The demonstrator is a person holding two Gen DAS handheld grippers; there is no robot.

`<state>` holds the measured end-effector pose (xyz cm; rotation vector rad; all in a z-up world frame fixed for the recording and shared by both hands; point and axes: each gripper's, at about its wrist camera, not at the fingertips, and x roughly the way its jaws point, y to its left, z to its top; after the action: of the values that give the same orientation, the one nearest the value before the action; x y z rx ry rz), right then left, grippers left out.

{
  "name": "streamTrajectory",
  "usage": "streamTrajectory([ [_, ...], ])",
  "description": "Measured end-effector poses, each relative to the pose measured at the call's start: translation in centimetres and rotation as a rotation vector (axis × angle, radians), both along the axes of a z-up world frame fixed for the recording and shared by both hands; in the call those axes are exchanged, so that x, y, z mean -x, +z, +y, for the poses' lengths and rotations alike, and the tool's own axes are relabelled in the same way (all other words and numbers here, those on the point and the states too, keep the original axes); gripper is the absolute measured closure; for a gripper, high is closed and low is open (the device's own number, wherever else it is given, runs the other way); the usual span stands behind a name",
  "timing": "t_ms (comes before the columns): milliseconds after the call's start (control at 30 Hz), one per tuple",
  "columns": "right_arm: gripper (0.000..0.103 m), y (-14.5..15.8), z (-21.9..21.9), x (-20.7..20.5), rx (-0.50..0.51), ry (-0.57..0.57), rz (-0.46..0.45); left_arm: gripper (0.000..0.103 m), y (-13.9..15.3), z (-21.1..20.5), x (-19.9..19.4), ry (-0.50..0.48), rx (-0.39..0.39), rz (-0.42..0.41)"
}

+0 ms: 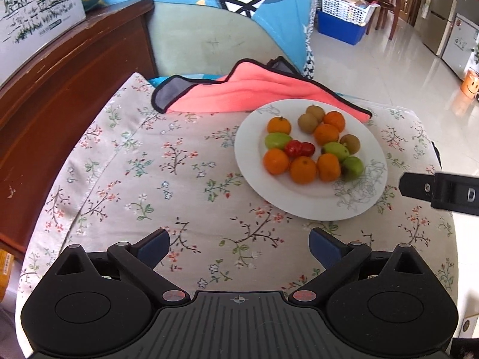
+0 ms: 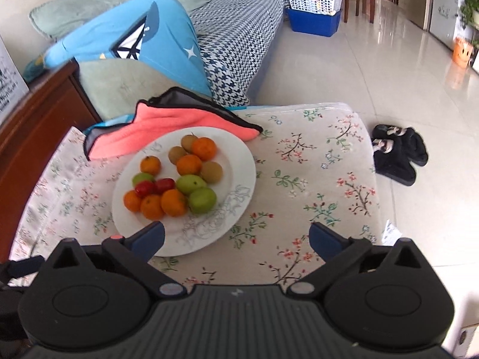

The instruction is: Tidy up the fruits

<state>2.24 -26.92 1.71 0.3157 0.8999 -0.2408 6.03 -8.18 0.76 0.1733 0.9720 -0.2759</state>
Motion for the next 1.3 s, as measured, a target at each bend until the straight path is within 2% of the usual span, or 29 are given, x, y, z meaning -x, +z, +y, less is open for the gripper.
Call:
streamTrajectory([
  [133, 0.001, 0.0, 0.5, -0.2, 0.039, 0.014, 0.01, 0.003, 0.2, 0.0, -0.3, 0.016, -0.005, -0.011],
  [633, 0.001, -1.2, 0.7, -1.0, 0.073, 0.005, 0.071, 0.003, 0.2, 0.2, -1.8, 0.074, 0.009, -0.006],
  [1300, 0.001, -1.8, 1.5, -1.5, 0.128, 0.019, 0.103, 0.003, -0.1, -1.3, -2.1, 0.053, -0.036, -0.023],
])
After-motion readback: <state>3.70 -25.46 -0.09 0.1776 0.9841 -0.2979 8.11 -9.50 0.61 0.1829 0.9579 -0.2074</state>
